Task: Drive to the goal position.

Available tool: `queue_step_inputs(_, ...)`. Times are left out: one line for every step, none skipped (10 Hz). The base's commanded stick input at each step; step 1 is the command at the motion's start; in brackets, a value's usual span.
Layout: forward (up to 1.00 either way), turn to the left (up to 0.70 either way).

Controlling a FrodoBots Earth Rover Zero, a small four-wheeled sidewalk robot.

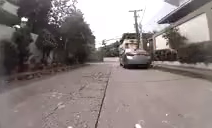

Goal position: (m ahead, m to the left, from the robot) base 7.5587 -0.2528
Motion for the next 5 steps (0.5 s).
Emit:
queue_step_inputs(0.27, 0.03)
queue_step_inputs(0.27, 0.03)
queue_step_inputs(0.27, 0.03)
queue_step_inputs(0.27, 0.03)
queue_step_inputs(0.27, 0.03)
